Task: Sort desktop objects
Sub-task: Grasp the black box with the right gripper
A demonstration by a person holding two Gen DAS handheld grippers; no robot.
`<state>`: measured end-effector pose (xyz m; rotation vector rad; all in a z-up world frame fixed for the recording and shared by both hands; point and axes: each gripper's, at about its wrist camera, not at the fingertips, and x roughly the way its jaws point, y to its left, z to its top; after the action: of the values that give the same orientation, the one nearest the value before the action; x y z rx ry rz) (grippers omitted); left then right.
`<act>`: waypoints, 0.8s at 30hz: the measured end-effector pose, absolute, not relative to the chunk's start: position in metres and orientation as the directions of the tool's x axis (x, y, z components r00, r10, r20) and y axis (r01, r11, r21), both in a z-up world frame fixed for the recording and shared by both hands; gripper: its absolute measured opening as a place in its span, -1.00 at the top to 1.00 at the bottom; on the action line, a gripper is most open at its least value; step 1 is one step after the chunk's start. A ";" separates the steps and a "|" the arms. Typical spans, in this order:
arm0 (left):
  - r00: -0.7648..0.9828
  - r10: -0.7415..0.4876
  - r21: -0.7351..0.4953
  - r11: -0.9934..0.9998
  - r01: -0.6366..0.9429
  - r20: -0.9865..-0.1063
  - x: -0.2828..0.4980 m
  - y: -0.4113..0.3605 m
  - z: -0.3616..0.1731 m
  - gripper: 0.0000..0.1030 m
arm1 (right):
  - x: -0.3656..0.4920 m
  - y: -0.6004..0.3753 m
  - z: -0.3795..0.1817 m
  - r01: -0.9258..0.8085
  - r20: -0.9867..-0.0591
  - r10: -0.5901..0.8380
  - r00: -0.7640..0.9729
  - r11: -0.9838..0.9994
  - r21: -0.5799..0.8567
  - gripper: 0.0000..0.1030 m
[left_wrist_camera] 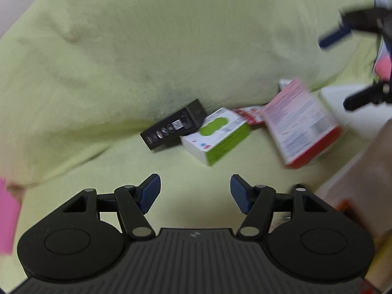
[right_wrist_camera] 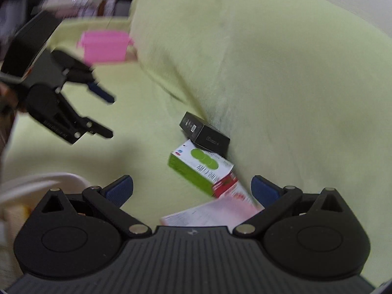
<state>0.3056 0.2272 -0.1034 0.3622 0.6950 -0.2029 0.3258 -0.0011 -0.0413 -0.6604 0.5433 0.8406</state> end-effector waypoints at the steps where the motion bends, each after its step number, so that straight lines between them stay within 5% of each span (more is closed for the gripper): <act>1: 0.756 -0.056 0.273 0.913 0.303 -0.652 0.315 0.230 -0.110 -0.26 | 0.333 0.009 -0.047 -0.817 -0.674 0.485 0.558 0.461 -0.345 -0.97; 10: 0.779 -0.015 0.417 0.838 0.352 -0.627 0.397 0.250 -0.162 -0.26 | 0.390 0.083 -0.105 -0.795 -0.675 0.429 0.601 0.234 -0.559 -0.89; 24: 0.791 -0.057 0.460 0.787 0.410 -0.609 0.418 0.255 -0.188 -0.27 | 0.421 0.150 -0.177 -0.650 -0.609 0.366 0.704 -0.013 -0.759 -0.34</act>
<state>0.4178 0.2554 -0.1885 0.6190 0.6120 -0.2693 0.4210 0.1497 -0.1774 -1.3626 0.2604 0.8195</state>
